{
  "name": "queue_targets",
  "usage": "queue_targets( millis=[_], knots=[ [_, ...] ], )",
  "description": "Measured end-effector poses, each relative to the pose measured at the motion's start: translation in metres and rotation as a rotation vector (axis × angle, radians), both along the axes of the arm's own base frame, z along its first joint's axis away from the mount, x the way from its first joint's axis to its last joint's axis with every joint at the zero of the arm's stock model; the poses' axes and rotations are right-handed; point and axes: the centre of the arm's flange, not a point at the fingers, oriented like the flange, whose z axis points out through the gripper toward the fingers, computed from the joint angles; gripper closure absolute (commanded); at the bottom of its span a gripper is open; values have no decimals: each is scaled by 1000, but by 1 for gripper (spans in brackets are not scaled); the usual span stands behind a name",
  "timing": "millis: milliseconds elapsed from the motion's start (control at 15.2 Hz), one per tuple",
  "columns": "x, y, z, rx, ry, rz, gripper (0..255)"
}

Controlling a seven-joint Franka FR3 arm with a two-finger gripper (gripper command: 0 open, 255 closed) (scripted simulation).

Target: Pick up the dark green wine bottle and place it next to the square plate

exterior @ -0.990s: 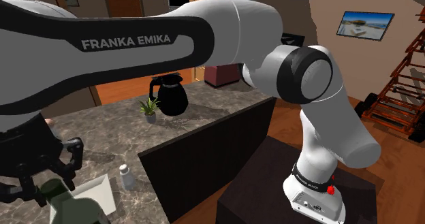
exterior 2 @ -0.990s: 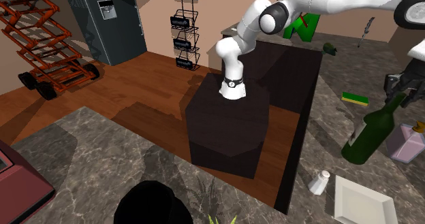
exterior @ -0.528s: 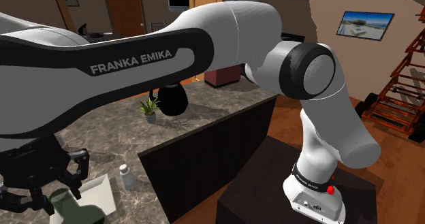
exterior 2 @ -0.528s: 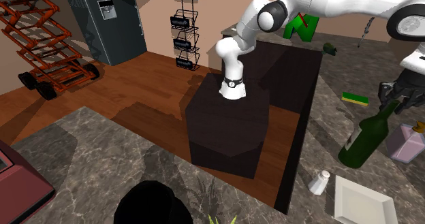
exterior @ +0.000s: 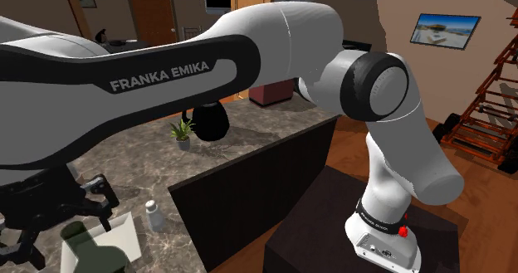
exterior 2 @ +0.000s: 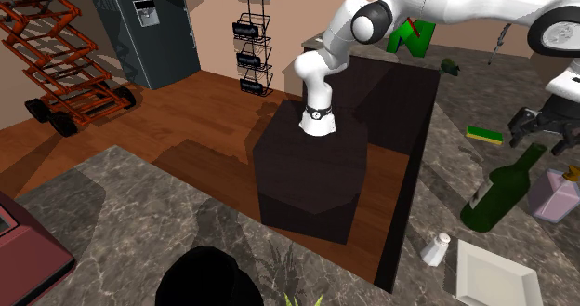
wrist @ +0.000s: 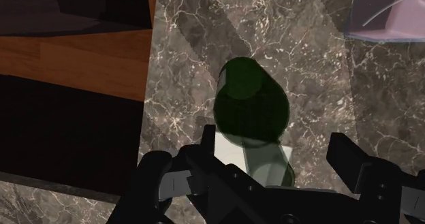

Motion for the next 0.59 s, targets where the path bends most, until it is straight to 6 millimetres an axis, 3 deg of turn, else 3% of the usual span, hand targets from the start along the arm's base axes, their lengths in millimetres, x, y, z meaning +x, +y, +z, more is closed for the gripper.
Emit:
queue_targets(
  millis=[198,462,594],
  knots=[
    [0,0,0,0,0,0,0],
    [2,0,38,2,-1,0,0],
    [2,-1,47,1,-1,0,0]
  ],
)
